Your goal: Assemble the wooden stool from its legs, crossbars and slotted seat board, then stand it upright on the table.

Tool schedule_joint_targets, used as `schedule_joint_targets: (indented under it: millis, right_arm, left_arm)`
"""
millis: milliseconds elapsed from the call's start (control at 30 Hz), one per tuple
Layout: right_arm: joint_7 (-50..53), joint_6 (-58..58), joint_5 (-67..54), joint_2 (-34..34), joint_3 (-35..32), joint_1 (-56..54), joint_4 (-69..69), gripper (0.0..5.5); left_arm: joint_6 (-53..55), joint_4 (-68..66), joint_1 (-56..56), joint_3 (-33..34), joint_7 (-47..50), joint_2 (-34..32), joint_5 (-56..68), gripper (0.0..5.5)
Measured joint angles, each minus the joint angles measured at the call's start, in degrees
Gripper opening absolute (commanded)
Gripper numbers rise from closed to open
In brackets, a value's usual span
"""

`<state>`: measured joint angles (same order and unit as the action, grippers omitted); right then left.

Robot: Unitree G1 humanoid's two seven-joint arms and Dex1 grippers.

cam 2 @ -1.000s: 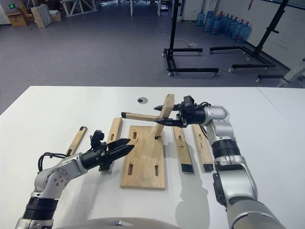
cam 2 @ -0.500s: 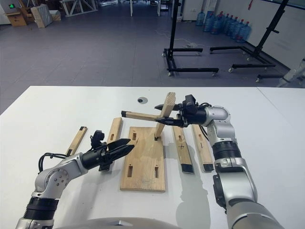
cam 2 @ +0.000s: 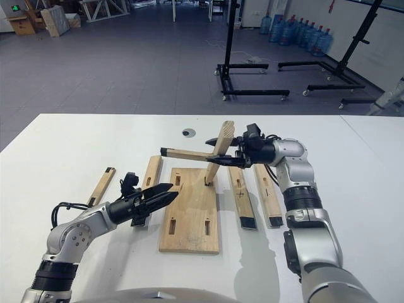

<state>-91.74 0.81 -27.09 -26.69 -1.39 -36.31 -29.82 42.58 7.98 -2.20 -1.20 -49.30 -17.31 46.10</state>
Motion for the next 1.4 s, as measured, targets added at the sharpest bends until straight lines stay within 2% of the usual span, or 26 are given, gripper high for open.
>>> schedule_joint_targets:
  millis: [300, 667, 867, 1067, 1400]
  right_arm:
    - [0.1, 0.3, -1.2, -0.8, 2.7, -0.3, -3.6, 2.07]
    - [-0.8, -0.8, 1.1, -4.9, 11.3, -11.1, -18.3, 2.05]
    - [-0.3, -2.9, 0.2, -6.2, 16.2, -13.3, -18.3, 2.05]
    - [-0.6, -10.0, -1.5, -7.1, 25.0, -17.1, -16.0, 2.05]
    - [-0.4, -4.5, -1.3, -6.3, 25.9, -18.8, -20.2, 2.05]
  left_arm:
    - [-0.2, 0.0, 0.0, -0.3, 0.0, 0.2, -0.1, 4.65]
    - [-1.0, -0.5, 0.0, -0.7, 0.2, 1.6, -0.7, 4.65]
    - [-1.5, -0.6, 0.2, -0.7, 0.7, 2.3, -1.4, 4.65]
    - [-3.0, -1.6, 0.6, -1.1, 2.1, 4.3, -2.3, 4.65]
    - [-3.7, -1.8, 1.2, -1.1, 2.3, 4.6, -2.5, 4.65]
